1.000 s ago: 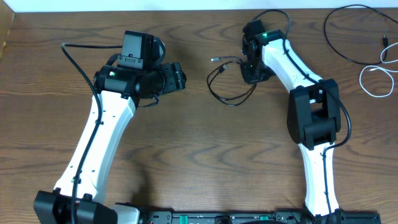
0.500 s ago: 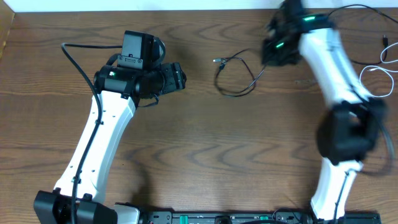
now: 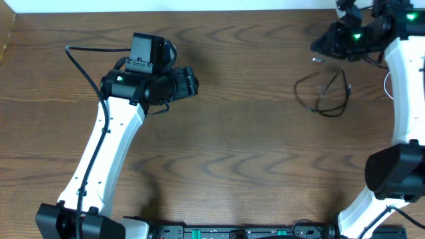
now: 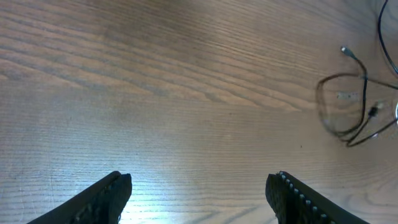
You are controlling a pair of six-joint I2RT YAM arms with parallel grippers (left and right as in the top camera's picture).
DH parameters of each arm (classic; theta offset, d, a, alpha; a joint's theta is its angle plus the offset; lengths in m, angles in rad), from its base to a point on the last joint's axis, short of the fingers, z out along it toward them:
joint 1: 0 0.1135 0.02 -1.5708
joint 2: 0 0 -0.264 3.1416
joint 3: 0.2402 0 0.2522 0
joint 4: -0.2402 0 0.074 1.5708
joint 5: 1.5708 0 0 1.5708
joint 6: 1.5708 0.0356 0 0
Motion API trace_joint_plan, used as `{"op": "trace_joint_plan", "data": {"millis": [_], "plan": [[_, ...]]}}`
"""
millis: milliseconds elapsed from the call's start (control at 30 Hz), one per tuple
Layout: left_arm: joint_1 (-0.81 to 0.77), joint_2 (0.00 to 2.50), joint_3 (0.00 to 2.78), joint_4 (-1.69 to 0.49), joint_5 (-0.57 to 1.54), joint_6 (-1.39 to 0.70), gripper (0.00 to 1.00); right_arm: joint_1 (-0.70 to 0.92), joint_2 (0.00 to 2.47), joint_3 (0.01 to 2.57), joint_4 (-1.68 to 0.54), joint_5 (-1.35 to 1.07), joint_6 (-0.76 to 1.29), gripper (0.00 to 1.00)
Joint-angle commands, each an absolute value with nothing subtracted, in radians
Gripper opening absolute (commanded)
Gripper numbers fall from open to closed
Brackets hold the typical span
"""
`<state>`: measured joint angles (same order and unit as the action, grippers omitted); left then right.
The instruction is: Untangle cables
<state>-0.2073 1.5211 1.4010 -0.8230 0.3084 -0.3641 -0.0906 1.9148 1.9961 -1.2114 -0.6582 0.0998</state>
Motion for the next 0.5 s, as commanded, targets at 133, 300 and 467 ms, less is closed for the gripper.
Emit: {"op": "trace_joint_plan", "data": {"millis": [133, 300, 467], "plan": [[-0.206, 1.509, 1.411, -0.825, 0.301, -0.348, 0.74, -0.360, 1.822, 1.995, -1.238, -0.924, 0.029, 0.01], [-0.206, 1.509, 1.411, -0.826, 0.301, -0.348, 0.74, -0.402, 1.853, 1.992, -1.361, -0.416, 0.084, 0.30], [-0.206, 1.509, 1.411, -0.826, 0.301, -0.348, 0.74, -0.404, 1.910, 1.927, -1.364, -0.410, 0.081, 0.62]]}}
